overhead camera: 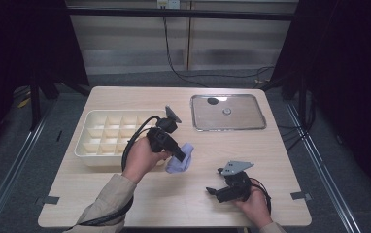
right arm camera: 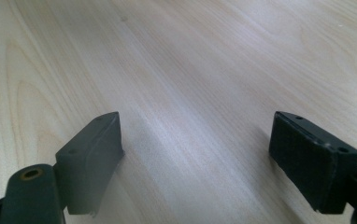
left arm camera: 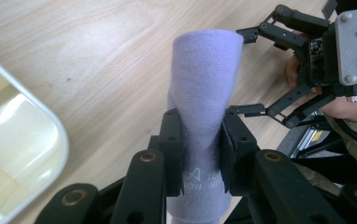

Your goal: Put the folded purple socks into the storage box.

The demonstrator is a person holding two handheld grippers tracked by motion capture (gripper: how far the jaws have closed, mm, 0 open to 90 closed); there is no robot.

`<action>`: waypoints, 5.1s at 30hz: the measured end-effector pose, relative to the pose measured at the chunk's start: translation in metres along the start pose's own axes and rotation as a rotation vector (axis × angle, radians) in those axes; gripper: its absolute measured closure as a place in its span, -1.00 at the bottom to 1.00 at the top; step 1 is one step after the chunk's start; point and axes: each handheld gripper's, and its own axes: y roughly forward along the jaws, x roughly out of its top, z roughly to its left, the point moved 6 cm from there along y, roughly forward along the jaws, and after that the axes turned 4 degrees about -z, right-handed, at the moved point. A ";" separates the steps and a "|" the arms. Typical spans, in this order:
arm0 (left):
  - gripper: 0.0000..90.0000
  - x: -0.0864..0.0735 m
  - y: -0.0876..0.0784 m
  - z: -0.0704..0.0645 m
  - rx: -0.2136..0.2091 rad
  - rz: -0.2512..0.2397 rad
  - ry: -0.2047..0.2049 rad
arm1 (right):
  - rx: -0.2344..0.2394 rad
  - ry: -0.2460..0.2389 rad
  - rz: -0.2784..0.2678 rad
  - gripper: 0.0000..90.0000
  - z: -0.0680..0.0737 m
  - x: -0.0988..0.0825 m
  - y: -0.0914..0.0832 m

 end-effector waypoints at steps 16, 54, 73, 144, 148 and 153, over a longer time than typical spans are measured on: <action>0.63 0.006 -0.012 0.009 0.019 -0.014 -0.019 | -0.001 0.002 0.000 -0.63 0.000 0.000 0.000; 0.63 0.013 -0.042 0.032 0.064 -0.061 -0.057 | -0.001 0.004 0.002 -0.63 0.000 0.000 0.000; 0.63 0.012 -0.053 0.049 0.100 -0.072 -0.083 | -0.001 0.005 0.001 -0.63 0.000 0.000 0.000; 0.64 0.005 -0.015 0.091 0.161 -0.033 -0.163 | 0.011 -0.003 0.000 -0.63 0.002 0.000 0.000; 0.64 0.005 -0.013 0.091 0.167 -0.026 -0.164 | 0.011 -0.004 -0.001 -0.63 0.002 0.000 0.000; 0.64 0.005 -0.011 0.092 0.165 -0.029 -0.170 | 0.013 -0.003 0.000 -0.63 0.003 0.000 0.000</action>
